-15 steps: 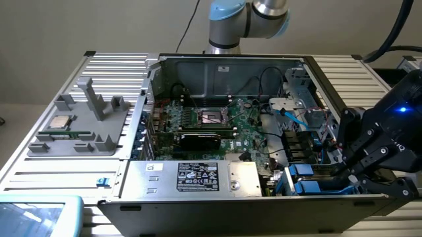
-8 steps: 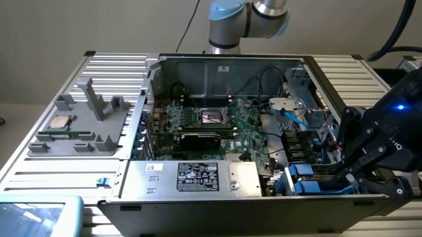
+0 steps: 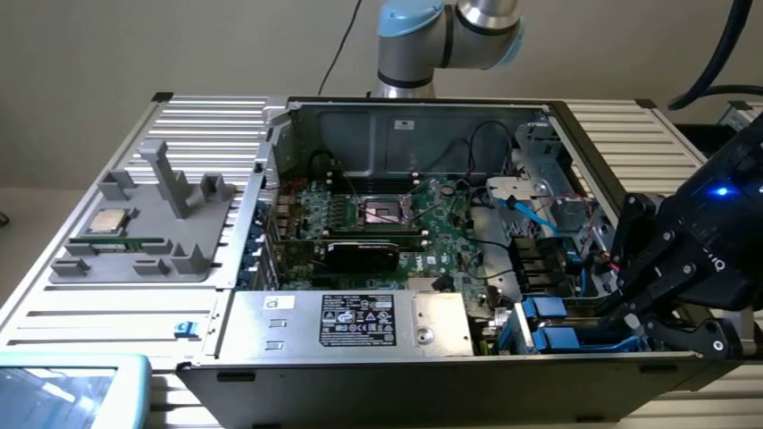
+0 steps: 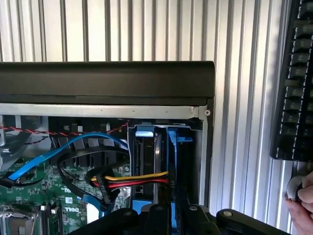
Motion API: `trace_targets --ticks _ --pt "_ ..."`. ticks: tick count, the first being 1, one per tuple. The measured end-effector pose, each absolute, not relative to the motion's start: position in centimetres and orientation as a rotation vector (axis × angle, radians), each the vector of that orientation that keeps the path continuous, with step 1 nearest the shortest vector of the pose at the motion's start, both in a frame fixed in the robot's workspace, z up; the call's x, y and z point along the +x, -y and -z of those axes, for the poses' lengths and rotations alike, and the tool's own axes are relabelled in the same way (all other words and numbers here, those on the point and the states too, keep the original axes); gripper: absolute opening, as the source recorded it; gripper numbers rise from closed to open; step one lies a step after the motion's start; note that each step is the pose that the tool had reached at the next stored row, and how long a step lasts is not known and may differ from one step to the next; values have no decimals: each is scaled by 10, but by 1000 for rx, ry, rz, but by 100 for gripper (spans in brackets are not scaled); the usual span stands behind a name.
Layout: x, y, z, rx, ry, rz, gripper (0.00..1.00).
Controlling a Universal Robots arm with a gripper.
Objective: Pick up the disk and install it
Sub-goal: 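Insert the first disk wire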
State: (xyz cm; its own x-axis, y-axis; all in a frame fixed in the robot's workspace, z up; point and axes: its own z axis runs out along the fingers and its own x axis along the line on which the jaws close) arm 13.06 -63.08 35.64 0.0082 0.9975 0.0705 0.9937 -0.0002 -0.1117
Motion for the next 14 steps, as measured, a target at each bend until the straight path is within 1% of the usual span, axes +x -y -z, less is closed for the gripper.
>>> trace_targets --ticks 9,14 --pt "131 630 -355 -2214 2031 -53 16" --pt "131 622 -355 -2211 2023 -65 16"
